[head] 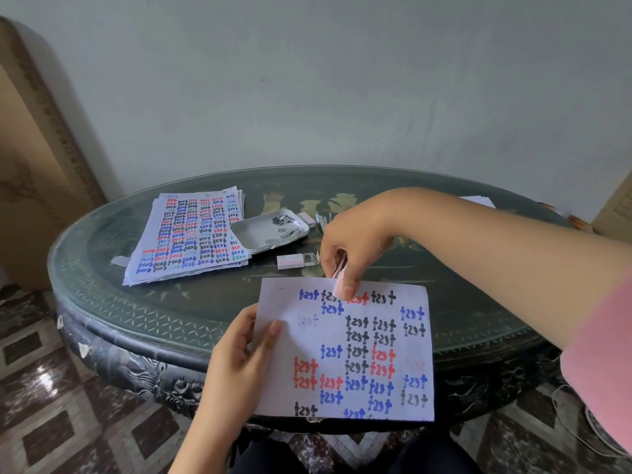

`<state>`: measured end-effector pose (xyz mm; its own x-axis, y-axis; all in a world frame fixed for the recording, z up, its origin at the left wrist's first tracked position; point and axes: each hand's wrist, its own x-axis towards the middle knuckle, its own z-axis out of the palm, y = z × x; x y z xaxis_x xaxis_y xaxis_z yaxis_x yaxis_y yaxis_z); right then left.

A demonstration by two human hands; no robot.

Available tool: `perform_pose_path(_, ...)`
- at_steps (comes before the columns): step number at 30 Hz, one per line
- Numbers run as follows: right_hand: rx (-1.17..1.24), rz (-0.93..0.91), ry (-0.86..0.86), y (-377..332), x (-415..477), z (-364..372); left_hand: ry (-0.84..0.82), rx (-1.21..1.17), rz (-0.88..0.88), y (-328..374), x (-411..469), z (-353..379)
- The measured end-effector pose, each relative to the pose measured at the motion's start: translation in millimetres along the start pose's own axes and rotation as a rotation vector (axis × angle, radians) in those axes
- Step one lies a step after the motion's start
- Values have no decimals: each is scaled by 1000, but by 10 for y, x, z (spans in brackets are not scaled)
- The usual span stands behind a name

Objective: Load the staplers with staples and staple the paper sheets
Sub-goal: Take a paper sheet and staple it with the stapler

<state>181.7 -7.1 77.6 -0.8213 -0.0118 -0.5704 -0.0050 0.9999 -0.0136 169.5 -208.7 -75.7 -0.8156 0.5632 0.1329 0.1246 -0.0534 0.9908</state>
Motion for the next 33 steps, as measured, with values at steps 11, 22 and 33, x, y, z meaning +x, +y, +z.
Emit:
perform_pose_path(11,-11,-16,46,-4,64,51,-3,-10,-15,2,-2,-12)
perform_pose_path(22,20,-7,3,154,9,109,19,-61,-23,39,9,-91)
perform_pose_path(33,82,20,30,360,-161,159,16,-43,-29,41,14,-189)
